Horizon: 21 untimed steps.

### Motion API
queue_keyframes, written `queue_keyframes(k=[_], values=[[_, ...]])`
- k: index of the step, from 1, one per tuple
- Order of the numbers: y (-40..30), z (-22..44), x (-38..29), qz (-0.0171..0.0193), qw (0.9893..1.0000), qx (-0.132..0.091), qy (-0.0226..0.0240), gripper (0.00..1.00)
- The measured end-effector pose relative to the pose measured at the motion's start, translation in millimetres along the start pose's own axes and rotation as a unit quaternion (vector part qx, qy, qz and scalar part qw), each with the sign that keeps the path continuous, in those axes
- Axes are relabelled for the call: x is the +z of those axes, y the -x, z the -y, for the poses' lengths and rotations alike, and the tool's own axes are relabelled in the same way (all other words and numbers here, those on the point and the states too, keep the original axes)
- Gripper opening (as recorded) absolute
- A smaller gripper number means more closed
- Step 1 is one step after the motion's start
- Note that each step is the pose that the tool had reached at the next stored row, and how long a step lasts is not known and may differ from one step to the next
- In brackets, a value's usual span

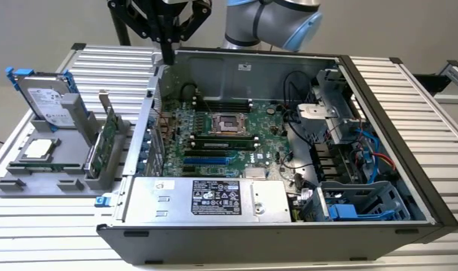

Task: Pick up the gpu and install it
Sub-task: 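Reach for the gpu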

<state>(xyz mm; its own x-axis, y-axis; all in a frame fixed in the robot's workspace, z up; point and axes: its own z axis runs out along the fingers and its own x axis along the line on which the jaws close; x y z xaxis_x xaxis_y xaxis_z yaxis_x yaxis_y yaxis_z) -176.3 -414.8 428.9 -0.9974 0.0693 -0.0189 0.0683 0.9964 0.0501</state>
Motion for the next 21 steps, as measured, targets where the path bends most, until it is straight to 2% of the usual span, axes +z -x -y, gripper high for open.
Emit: queue_keyframes(k=[21], values=[[-31.5, 6.7, -0.9, 0.0, 1.0, 0.0, 0.0001, 0.0]])
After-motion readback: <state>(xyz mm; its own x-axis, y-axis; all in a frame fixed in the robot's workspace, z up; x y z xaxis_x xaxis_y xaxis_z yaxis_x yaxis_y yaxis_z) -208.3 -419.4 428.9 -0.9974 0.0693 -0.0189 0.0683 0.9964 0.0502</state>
